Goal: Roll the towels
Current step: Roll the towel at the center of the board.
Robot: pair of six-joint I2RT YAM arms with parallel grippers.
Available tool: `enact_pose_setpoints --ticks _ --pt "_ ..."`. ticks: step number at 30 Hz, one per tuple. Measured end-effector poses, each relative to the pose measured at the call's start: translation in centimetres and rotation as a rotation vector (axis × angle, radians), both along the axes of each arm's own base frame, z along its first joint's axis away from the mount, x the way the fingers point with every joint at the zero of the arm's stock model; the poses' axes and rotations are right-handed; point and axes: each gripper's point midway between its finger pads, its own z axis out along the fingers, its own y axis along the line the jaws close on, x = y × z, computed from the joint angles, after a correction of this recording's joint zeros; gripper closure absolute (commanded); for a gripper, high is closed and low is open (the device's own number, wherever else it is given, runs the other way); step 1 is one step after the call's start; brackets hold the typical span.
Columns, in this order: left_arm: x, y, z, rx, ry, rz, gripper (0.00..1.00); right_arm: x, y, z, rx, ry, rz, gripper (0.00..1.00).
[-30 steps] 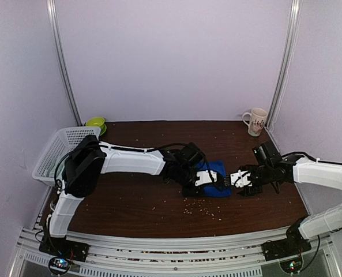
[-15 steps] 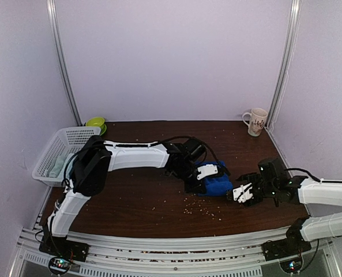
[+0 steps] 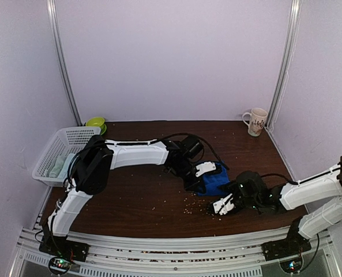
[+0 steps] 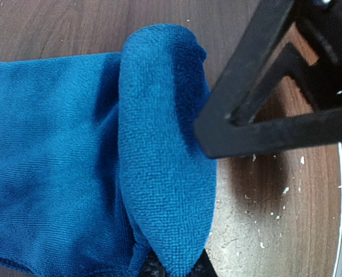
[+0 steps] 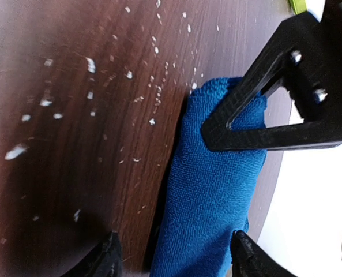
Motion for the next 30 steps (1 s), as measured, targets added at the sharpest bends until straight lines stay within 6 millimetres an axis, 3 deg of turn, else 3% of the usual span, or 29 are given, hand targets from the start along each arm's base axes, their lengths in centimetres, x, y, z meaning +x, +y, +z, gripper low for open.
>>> enact_pose_setpoints --ticks 8,14,17,20,24,30 --pt "0.1 0.1 0.0 -0.02 0.035 -0.01 0.87 2.4 0.0 -1.0 -0.022 -0.063 -0.125 0.66" --pt "0.0 0.2 0.1 -0.032 0.045 -0.027 0.75 3.5 0.2 -1.1 -0.026 -0.079 -0.175 0.97" --pt "-0.2 0.2 0.1 -0.036 0.049 -0.04 0.66 3.9 0.4 -1.1 -0.029 -0.072 -0.2 1.0" --pt "-0.4 0.5 0.1 -0.041 0.045 -0.055 0.42 3.9 0.4 -1.2 -0.038 -0.063 -0.204 1.0" --pt "-0.8 2.0 0.5 -0.043 0.015 -0.049 0.23 3.9 0.6 -1.2 -0.046 -0.037 -0.205 1.0" --pt "-0.5 7.0 3.1 -0.04 -0.109 0.032 0.19 4.0 0.8 -1.2 -0.04 0.057 -0.206 1.0"
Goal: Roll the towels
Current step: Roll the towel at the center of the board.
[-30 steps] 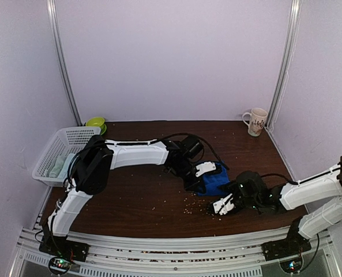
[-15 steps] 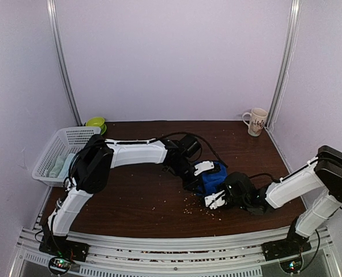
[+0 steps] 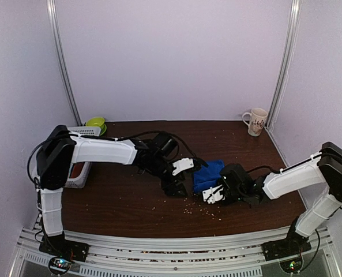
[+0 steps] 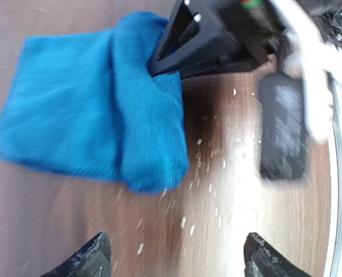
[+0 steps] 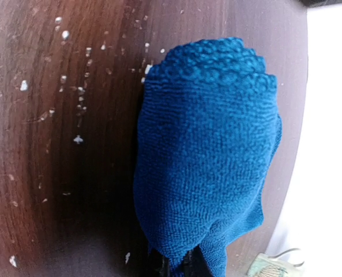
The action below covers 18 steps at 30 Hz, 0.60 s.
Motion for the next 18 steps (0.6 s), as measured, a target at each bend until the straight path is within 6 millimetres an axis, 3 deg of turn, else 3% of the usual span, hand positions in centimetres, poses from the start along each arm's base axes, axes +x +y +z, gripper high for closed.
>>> enact_pose_setpoints --ticks 4,7,10,14,18 --pt "0.1 2.4 3.2 -0.096 -0.153 0.047 0.2 0.4 0.1 0.4 0.025 0.111 -0.008 1.0" --pt "0.0 3.3 4.2 -0.155 -0.277 0.068 0.19 0.8 0.1 1.1 0.042 0.21 -0.013 1.0" --pt "-0.2 3.5 3.3 -0.155 -0.379 0.074 0.2 1.4 0.4 1.5 0.053 0.309 -0.019 1.0" --pt "-1.3 3.3 1.5 -0.127 -0.509 0.049 0.21 1.4 0.5 0.4 0.029 0.469 -0.026 1.0" --pt "-2.5 2.5 0.9 -0.136 -0.638 0.011 0.24 1.5 0.5 0.1 0.015 0.598 -0.038 1.0"
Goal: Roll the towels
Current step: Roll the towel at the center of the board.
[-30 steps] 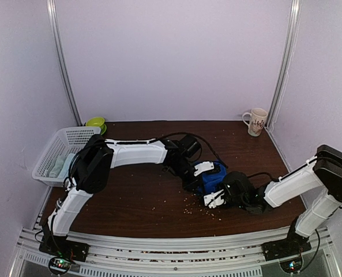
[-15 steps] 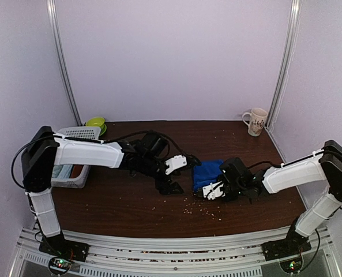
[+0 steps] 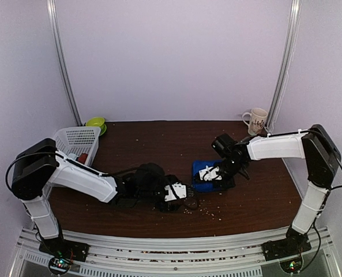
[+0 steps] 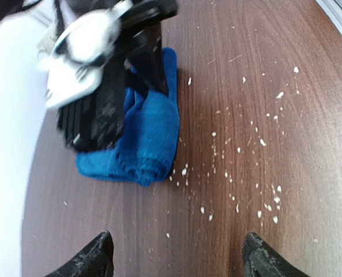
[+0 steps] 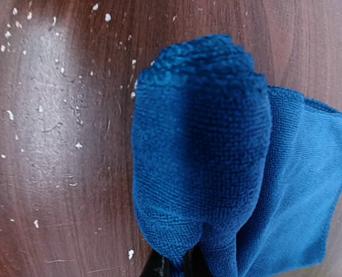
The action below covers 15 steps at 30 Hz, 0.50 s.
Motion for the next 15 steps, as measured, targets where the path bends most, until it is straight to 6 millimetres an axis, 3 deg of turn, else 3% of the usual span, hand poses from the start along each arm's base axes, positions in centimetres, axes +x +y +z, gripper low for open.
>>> enact_pose_setpoints --ticks 5,11,15 --pt "-0.7 -2.1 0.1 -0.014 -0.139 -0.022 0.24 0.1 0.1 -0.1 0.004 0.145 -0.015 1.0" --pt "-1.0 -3.9 -1.9 0.031 -0.253 -0.031 0.25 0.1 0.2 -0.3 -0.001 0.29 -0.028 1.0" --pt "-0.5 -4.9 -2.2 0.042 -0.309 -0.024 0.25 0.1 0.2 -0.3 0.0 0.342 -0.03 1.0"
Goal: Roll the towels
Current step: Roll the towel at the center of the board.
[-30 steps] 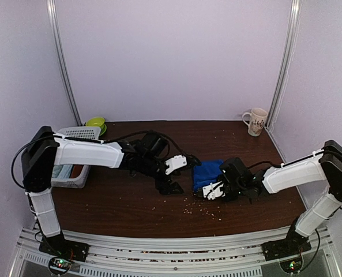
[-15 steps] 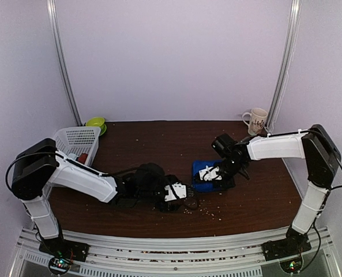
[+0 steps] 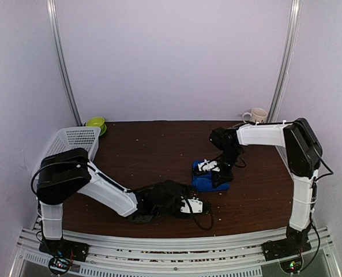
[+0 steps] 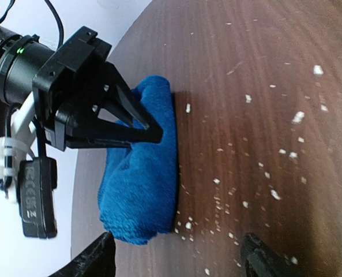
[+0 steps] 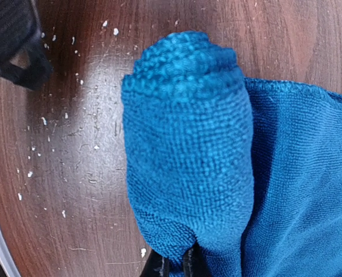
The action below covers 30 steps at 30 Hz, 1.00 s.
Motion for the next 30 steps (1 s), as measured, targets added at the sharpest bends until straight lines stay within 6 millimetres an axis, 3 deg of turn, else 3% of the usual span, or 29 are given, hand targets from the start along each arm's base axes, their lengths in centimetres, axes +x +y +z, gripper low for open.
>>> enact_pose_setpoints --ticks 6,10,13,27,30 --pt "2.0 -2.1 0.3 0.012 -0.082 0.037 0.26 -0.1 0.0 0.0 0.0 0.051 0.002 1.0" --pt "2.9 -3.0 -0.3 0.04 -0.105 0.059 0.34 -0.2 -0.1 0.0 0.002 0.065 -0.001 1.0" --pt "3.5 -3.1 -1.3 0.09 -0.116 0.084 0.42 -0.3 0.0 0.0 0.006 0.071 0.0 1.0" --pt "5.8 -2.9 -1.7 0.154 -0.131 0.194 0.42 -1.4 0.2 0.1 0.039 0.112 0.058 1.0" --pt "5.8 -2.9 -1.8 0.149 -0.12 0.199 0.52 -1.9 0.3 0.2 0.047 0.129 0.079 1.0"
